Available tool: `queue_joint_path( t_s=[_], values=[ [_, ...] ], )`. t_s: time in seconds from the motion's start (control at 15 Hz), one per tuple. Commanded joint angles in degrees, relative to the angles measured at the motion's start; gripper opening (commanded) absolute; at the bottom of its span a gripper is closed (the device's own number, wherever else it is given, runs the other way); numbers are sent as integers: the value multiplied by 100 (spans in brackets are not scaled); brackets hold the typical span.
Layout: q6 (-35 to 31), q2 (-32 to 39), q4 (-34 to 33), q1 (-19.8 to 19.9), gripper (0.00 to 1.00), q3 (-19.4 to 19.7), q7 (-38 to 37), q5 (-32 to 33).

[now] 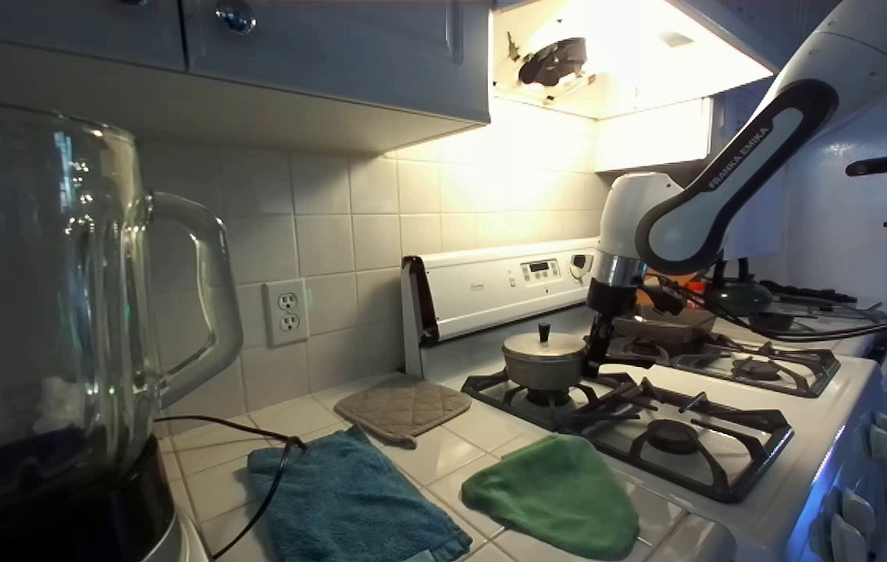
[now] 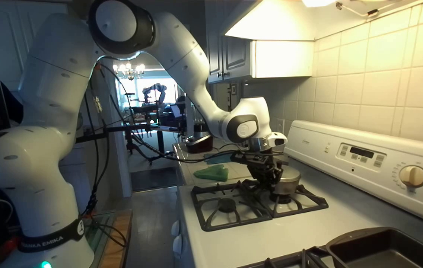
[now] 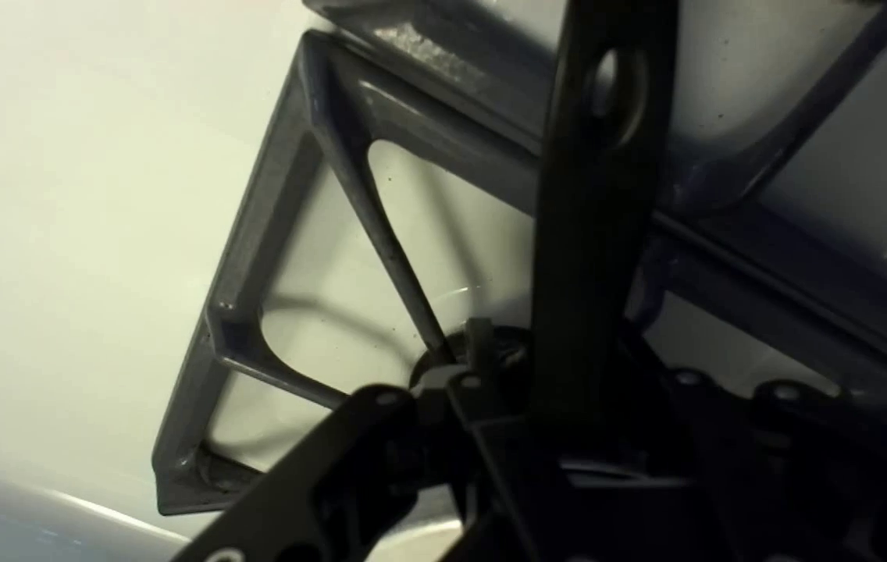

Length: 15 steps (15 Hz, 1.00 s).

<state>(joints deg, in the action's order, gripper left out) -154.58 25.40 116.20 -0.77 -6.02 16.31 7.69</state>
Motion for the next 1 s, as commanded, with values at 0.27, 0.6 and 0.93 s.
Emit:
queue_joint_path(
  t_s=[0.27, 0.6, 0.93],
  values=[
    [196, -143, 22, 567, 13, -267, 1553, -87],
    [595, -177, 17, 1130, 13, -725, 3050, -491],
    [1050, -298, 27, 1315, 13, -776, 4339, -839]
  ],
)
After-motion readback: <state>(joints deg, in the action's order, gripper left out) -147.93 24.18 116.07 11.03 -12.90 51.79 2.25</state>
